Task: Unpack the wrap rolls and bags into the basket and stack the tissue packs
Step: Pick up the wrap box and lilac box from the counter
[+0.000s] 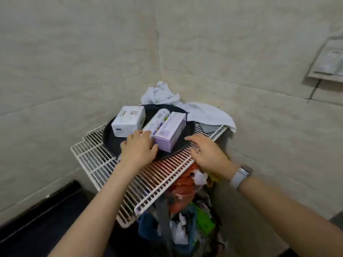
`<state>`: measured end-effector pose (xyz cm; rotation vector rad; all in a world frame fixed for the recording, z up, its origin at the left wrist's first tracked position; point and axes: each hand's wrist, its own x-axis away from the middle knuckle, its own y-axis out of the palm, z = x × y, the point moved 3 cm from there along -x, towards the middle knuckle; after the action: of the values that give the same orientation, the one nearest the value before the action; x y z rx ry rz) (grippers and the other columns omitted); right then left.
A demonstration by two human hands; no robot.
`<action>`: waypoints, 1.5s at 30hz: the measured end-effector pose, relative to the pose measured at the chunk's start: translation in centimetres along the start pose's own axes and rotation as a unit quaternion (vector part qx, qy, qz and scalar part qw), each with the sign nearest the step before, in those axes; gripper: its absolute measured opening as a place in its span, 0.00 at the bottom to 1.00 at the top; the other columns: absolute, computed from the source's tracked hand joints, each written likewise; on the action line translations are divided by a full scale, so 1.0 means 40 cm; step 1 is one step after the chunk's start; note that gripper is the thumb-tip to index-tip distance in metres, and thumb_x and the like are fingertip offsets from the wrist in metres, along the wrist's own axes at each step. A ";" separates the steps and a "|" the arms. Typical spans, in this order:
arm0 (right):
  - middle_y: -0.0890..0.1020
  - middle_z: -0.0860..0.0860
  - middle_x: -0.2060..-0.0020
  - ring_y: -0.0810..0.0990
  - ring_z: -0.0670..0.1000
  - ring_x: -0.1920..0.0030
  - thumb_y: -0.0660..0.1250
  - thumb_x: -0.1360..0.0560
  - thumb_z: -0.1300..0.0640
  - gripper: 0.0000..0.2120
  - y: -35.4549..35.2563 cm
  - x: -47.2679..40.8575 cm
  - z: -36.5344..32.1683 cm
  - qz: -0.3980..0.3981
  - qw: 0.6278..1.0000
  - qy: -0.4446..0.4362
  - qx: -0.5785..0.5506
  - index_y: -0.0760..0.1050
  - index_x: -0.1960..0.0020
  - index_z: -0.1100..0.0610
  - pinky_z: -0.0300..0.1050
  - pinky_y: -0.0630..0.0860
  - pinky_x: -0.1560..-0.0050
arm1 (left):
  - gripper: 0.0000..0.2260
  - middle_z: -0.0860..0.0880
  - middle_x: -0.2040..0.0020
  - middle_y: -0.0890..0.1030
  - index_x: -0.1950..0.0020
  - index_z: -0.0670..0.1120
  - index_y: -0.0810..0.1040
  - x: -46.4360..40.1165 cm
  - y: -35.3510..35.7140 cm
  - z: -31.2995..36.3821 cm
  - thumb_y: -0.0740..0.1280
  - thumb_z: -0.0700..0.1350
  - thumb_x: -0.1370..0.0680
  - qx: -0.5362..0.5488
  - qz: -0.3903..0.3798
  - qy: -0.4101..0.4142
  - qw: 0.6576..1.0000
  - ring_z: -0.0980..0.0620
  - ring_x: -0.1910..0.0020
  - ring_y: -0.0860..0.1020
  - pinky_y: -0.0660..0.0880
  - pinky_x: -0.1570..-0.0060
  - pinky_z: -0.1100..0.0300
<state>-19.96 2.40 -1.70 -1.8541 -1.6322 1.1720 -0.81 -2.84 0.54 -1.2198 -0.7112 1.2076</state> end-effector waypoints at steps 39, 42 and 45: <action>0.75 0.53 0.39 0.73 0.56 0.39 0.63 0.32 0.52 0.28 0.564 0.102 -0.785 -0.303 0.861 -0.091 -0.398 0.63 0.33 0.49 0.53 0.71 0.37 | 0.22 0.53 0.48 0.79 0.36 0.52 0.67 0.821 -0.057 -0.529 0.68 0.39 0.27 0.363 0.360 -0.466 0.722 0.55 0.53 0.79 0.76 0.58 0.61; 0.70 0.55 0.34 0.69 0.59 0.35 0.63 0.29 0.48 0.31 0.748 0.233 -0.755 -0.372 0.890 -0.038 -0.261 0.56 0.29 0.49 0.52 0.67 0.38 | 0.26 0.49 0.45 0.77 0.33 0.50 0.64 0.964 0.055 -0.603 0.67 0.37 0.29 0.357 0.304 -0.531 0.706 0.52 0.51 0.78 0.74 0.54 0.60; 0.69 0.58 0.35 0.71 0.63 0.38 0.62 0.28 0.45 0.31 0.870 0.318 -0.686 -0.415 0.903 0.006 -0.113 0.54 0.29 0.50 0.54 0.69 0.41 | 0.33 0.49 0.45 0.75 0.29 0.51 0.59 1.046 0.146 -0.656 0.68 0.37 0.31 0.355 0.227 -0.577 0.700 0.51 0.50 0.77 0.72 0.52 0.60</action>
<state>22.50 12.37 -16.70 -1.0219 -2.2716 0.6014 32.75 28.03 -19.33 0.1988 -0.6749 2.4090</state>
